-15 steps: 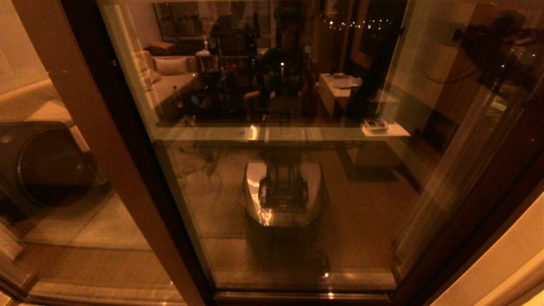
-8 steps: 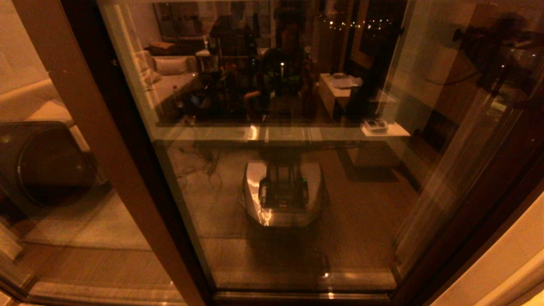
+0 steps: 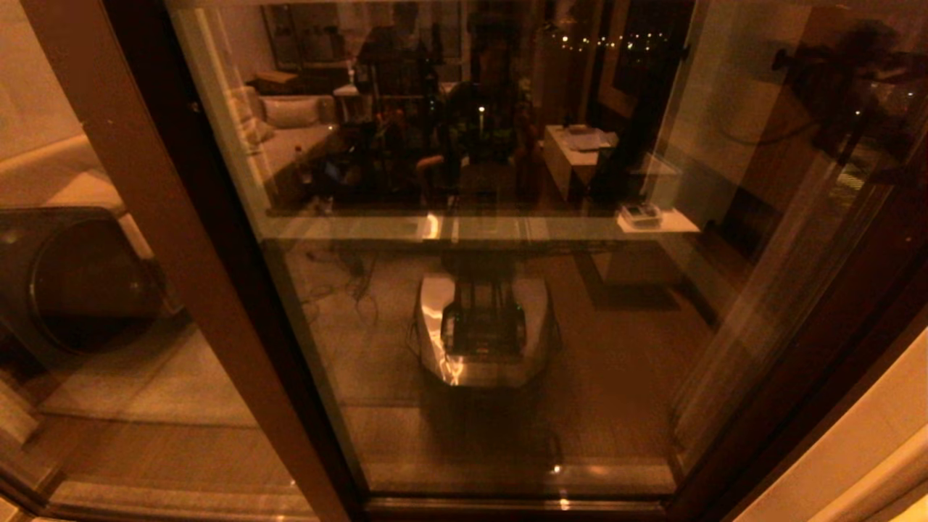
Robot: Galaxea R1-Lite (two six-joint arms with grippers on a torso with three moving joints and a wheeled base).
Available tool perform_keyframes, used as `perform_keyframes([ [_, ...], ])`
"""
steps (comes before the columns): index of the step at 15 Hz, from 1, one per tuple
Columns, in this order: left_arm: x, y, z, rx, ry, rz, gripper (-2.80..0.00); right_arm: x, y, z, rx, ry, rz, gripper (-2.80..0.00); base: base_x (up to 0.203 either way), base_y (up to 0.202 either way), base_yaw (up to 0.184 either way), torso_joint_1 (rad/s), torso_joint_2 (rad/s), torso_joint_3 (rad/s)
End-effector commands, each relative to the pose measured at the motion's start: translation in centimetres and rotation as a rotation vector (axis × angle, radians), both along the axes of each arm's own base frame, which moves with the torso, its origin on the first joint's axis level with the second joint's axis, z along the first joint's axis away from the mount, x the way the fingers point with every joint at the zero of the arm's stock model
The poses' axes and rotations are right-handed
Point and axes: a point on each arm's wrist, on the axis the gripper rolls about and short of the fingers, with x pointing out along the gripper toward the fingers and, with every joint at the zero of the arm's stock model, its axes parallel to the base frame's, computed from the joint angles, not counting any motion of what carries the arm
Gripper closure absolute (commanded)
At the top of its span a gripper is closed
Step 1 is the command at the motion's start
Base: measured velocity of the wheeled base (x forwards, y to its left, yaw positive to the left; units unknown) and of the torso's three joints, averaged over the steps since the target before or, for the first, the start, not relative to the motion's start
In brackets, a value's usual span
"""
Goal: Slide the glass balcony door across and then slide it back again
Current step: Open the slid door
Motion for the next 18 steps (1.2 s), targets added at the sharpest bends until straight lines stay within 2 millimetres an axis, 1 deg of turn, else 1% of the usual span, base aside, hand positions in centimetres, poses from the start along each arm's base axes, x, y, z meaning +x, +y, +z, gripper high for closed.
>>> perform_keyframes([
  [1, 0.0, 0.0, 0.0, 0.000, 0.000, 0.001, 0.00, 0.1, 0.0, 0.0, -0.001, -0.001, 0.004, -2.80, 0.000, 0.000, 0.000, 0.000, 0.00, 0.000],
  [5, 0.0, 0.0, 0.0, 0.000, 0.000, 0.001, 0.00, 0.4, -0.3, -0.4, 0.003, 0.006, 0.002, -2.80, 0.000, 0.000, 0.000, 0.000, 0.00, 0.000],
  [10, 0.0, 0.0, 0.0, 0.000, 0.000, 0.001, 0.00, 0.9, -0.6, 0.0, -0.005, -0.009, 0.003, -2.80, 0.000, 0.000, 0.000, 0.000, 0.00, 0.000],
  [14, 0.0, 0.0, 0.0, 0.000, 0.000, 0.001, 0.00, 1.2, 0.0, -0.3, 0.001, -0.002, 0.022, -2.80, 0.000, 0.000, 0.000, 0.000, 0.00, 0.000],
  [18, 0.0, 0.0, 0.0, 0.000, 0.000, 0.001, 0.00, 1.2, 0.7, -0.3, 0.015, 0.001, 0.033, -2.80, 0.000, 0.000, 0.000, 0.000, 0.00, 0.000],
])
